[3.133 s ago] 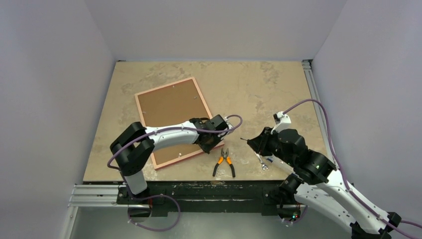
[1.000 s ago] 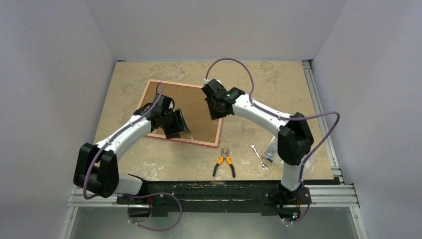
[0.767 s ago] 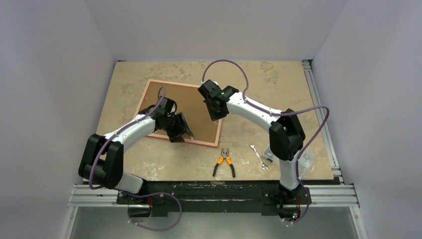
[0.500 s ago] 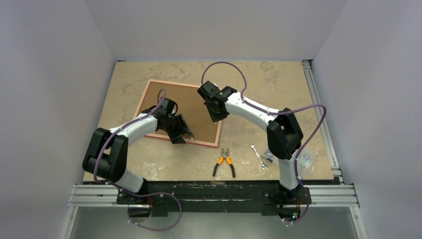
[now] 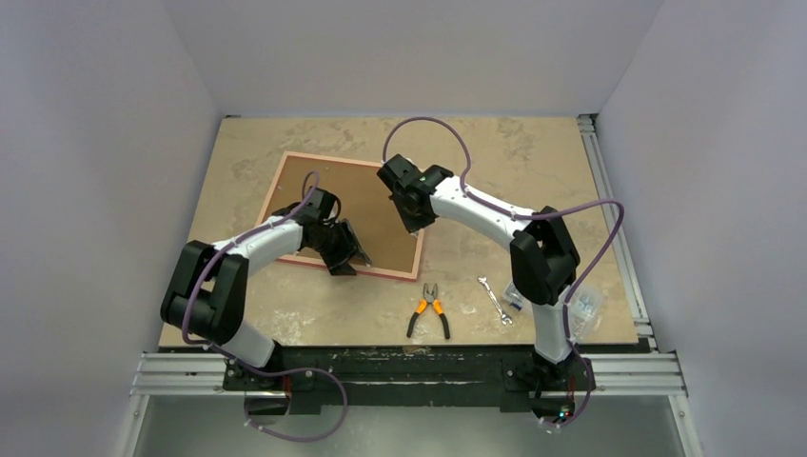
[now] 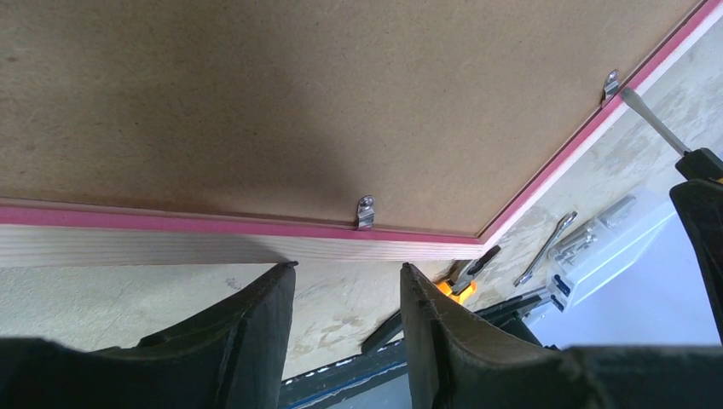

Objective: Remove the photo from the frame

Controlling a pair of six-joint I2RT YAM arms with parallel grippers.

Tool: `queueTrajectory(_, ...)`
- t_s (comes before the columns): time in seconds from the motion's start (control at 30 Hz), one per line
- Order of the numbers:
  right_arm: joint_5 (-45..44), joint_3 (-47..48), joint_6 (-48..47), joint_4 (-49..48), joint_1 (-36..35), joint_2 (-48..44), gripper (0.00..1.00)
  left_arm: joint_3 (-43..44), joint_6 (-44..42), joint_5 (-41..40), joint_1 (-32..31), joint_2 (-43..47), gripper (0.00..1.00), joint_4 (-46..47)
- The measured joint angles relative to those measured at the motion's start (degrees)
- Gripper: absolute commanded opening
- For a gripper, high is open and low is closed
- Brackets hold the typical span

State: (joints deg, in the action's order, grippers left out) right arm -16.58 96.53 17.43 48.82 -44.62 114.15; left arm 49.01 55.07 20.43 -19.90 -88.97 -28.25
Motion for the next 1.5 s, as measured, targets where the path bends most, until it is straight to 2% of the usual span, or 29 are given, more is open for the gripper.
queueTrajectory(1.03, -0.46, 1.18, -1.25, -0.70, 0.00, 1.73, 0.00, -0.20, 0.11, 0.59, 0.35, -0.50, 0.44, 0.46)
queueTrajectory(1.5, 4.35, 1.18, 0.57, -0.37, 0.96, 1.38, 0.00, -0.20, 0.09, 0.59, 0.37, -0.50, 0.43, 0.46)
